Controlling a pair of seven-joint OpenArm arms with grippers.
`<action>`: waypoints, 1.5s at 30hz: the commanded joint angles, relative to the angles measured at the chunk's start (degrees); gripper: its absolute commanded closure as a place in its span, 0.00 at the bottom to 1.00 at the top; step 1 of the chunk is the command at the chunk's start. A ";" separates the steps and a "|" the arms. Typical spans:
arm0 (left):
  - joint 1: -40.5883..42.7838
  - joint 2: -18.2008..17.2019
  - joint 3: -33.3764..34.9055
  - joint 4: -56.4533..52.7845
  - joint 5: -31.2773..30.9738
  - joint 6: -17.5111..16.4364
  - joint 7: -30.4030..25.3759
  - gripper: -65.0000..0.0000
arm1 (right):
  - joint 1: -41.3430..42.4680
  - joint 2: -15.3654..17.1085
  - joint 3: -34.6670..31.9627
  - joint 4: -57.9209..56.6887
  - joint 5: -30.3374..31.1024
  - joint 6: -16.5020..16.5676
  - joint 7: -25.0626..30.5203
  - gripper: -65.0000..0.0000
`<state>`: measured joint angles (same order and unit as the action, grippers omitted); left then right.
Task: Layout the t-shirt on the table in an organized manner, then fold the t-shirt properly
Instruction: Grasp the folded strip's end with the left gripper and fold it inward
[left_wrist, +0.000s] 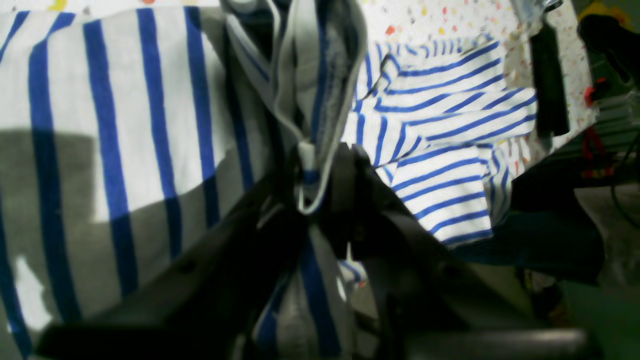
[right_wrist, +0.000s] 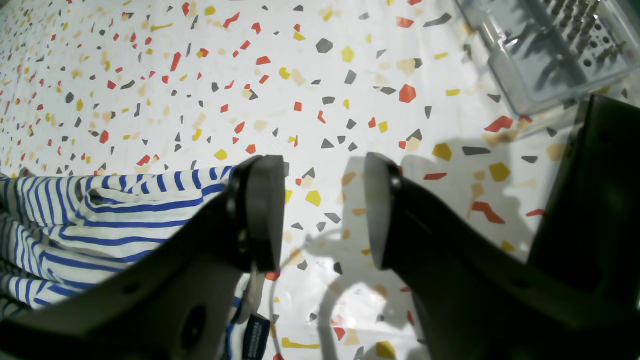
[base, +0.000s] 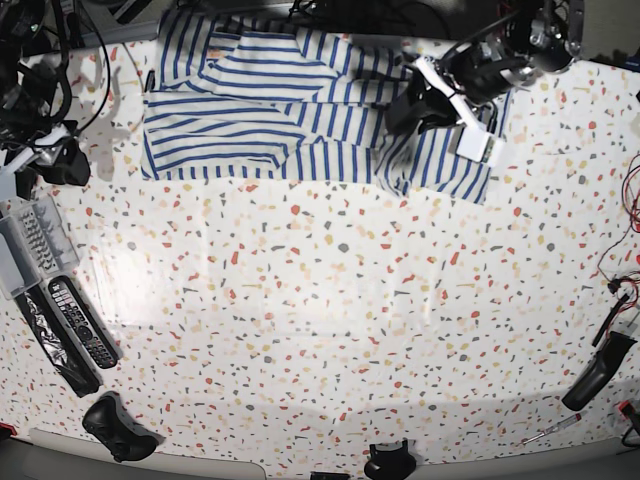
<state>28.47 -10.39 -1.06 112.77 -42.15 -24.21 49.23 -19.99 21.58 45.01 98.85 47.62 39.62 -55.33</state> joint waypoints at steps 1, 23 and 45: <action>-0.07 0.28 0.07 0.98 -1.46 -0.61 -1.57 1.00 | 0.31 1.11 0.46 1.05 1.07 0.38 1.44 0.61; -0.22 0.66 -13.97 5.03 -9.33 -15.79 -1.16 0.67 | -0.13 0.96 0.44 1.05 10.10 0.38 -9.31 0.61; -0.22 0.66 -25.42 5.03 -2.21 -15.79 -5.64 0.67 | -12.24 -4.28 -11.72 -2.89 13.88 0.38 -8.35 0.61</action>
<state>28.23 -9.37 -26.22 116.64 -43.22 -39.46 44.97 -32.08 16.60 33.01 95.31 60.10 39.53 -64.14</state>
